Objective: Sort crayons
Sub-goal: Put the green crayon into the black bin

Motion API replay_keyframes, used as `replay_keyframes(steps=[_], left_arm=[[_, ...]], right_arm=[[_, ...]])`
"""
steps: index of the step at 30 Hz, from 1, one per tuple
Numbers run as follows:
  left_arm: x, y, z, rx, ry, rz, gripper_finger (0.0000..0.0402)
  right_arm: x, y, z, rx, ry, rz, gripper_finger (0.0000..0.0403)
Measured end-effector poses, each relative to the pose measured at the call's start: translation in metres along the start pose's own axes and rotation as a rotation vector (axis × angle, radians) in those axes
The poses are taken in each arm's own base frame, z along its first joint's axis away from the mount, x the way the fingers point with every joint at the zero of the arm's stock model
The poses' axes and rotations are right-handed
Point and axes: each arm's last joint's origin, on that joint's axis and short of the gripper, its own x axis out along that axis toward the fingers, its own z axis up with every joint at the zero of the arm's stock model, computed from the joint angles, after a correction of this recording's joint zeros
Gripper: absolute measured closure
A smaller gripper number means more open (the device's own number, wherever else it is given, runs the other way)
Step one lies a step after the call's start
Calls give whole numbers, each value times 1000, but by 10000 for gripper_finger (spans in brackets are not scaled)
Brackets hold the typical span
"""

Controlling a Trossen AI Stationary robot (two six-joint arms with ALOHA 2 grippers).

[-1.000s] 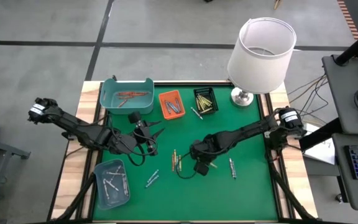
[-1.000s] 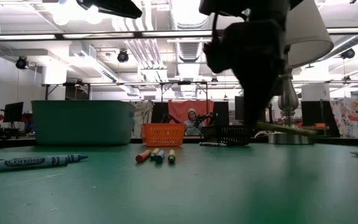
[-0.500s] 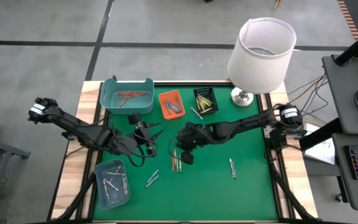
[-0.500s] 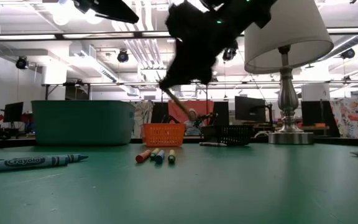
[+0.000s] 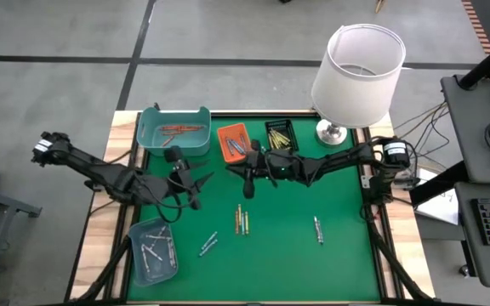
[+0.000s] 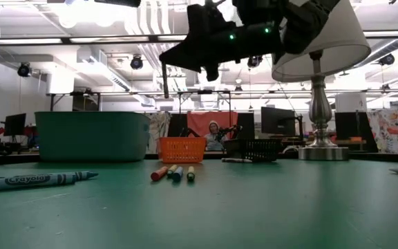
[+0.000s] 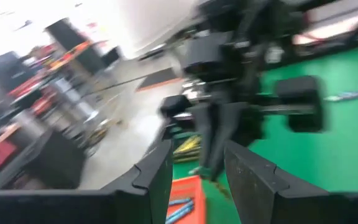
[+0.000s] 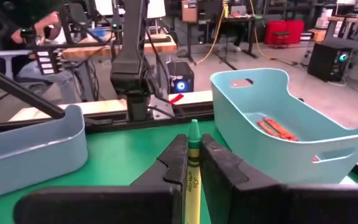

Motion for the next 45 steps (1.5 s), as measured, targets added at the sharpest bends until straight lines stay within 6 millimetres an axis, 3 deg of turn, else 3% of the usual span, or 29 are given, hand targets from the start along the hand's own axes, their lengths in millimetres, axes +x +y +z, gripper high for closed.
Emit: replay_keyframes(steps=[6,20,37,41,45], left_arm=[[-1,11,-13,18,-79,-138,274],[7,15,-47,-76,-150,-102,274],[8,13,-50,-91,-154,-95,274],[9,17,-47,-116,-161,-38,274],[9,27,-43,-155,-179,81,274]], right_arm=[[-1,-18,-3,7,6,-38,377],[2,-28,0,10,-6,-53,377],[1,-42,0,24,-8,-106,377],[1,-55,0,26,-17,-248,377],[5,-79,-15,45,17,-359,377]])
